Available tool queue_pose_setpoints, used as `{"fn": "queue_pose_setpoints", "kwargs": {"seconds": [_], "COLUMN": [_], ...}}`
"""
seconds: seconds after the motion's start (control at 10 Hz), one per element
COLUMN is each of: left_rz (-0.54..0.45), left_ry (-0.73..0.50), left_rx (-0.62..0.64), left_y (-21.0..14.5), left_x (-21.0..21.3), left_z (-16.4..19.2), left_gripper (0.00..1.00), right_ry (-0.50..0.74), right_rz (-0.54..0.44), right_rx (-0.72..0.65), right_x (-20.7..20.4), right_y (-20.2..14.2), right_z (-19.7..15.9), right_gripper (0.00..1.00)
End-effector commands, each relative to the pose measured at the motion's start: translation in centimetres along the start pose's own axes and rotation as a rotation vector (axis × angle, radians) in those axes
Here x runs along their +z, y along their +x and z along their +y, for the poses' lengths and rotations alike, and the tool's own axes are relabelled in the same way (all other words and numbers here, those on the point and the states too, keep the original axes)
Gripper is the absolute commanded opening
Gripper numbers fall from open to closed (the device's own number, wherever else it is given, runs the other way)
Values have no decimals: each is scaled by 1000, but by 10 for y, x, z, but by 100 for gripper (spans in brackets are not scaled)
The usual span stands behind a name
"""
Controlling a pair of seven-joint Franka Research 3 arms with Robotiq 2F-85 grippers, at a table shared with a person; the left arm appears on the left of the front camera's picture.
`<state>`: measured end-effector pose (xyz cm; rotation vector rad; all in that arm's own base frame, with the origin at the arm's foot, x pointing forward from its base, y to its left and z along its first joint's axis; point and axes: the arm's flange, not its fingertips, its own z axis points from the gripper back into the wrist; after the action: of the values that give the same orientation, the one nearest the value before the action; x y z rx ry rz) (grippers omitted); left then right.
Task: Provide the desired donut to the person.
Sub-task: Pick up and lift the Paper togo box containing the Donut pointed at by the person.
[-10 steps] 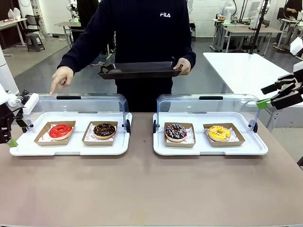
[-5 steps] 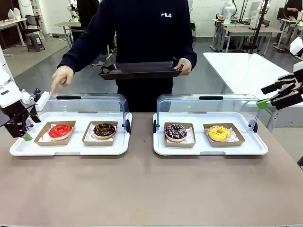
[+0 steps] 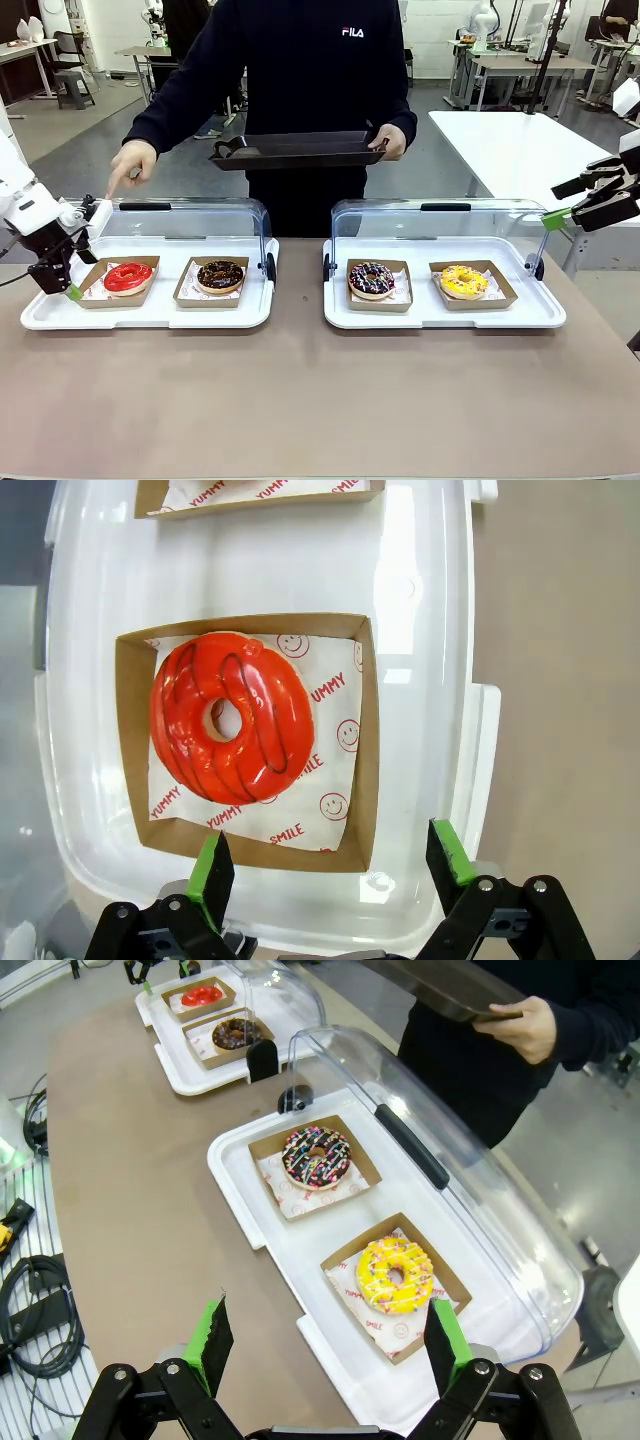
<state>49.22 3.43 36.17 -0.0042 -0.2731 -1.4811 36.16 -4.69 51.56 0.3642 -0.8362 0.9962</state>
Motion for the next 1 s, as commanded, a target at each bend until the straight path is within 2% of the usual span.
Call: {"fn": "queue_pose_setpoints", "kwargs": {"seconds": [0.0,0.5,0.6,0.7,0.8,0.9], "left_rz": [-4,19,24,23,20,19], "left_ry": [1,-13,-2,-5,-13,-20], "left_rx": [-21,-25,-15,-18,-19,-15], "left_y": [-7,-15,-13,-13,-13,-14], "left_x": [-6,-21,-24,-24,-25,-26], "left_z": [5,3,3,3,2,3], "left_gripper": [100,100,40,40,0,35], "right_ry": [0,0,0,0,0,0], "right_rz": [-15,-15,-15,-15,-15,-15], "right_rx": [-7,-7,-7,-7,-7,-7], "right_x": [-2,-2,-2,-2,-2,-2], "right_y": [1,1,1,1,1,1], "right_z": [-1,-1,-1,-1,-1,-1], "right_gripper": [100,100,100,100,100,100]}}
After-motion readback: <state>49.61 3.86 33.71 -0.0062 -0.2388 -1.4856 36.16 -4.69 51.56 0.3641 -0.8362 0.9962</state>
